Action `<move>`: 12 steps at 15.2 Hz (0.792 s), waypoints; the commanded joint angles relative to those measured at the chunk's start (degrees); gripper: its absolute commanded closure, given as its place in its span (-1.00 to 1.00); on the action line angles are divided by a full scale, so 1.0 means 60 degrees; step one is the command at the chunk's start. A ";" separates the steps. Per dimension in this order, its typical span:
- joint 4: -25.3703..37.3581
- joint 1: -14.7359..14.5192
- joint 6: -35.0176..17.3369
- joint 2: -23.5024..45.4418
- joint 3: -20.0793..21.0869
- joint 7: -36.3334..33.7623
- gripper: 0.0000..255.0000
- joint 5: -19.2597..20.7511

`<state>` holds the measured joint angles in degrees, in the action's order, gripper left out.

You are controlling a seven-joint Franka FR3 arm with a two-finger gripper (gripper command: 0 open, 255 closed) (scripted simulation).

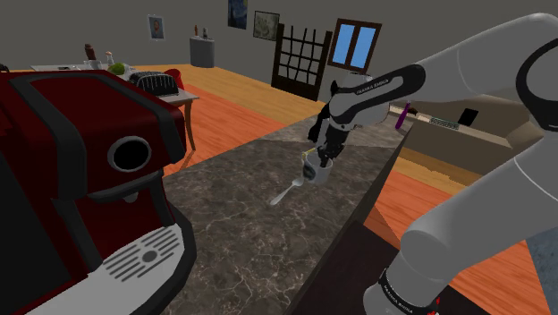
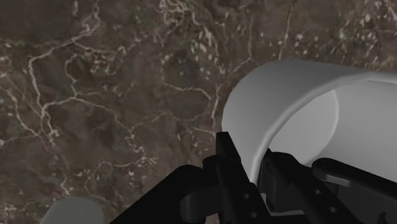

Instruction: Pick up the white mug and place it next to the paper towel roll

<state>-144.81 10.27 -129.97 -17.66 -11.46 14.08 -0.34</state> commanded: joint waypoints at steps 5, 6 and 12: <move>-0.0379 -0.0044 -0.0870 0.0493 -0.0068 0.0132 1.00 -0.0117; -0.0468 -0.0060 -0.1108 0.0644 -0.0087 0.0176 1.00 -0.0160; -0.0468 -0.0060 -0.1108 0.0644 -0.0087 0.0176 1.00 -0.0160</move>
<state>-147.62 9.92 -136.60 -13.80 -11.99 15.13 -1.30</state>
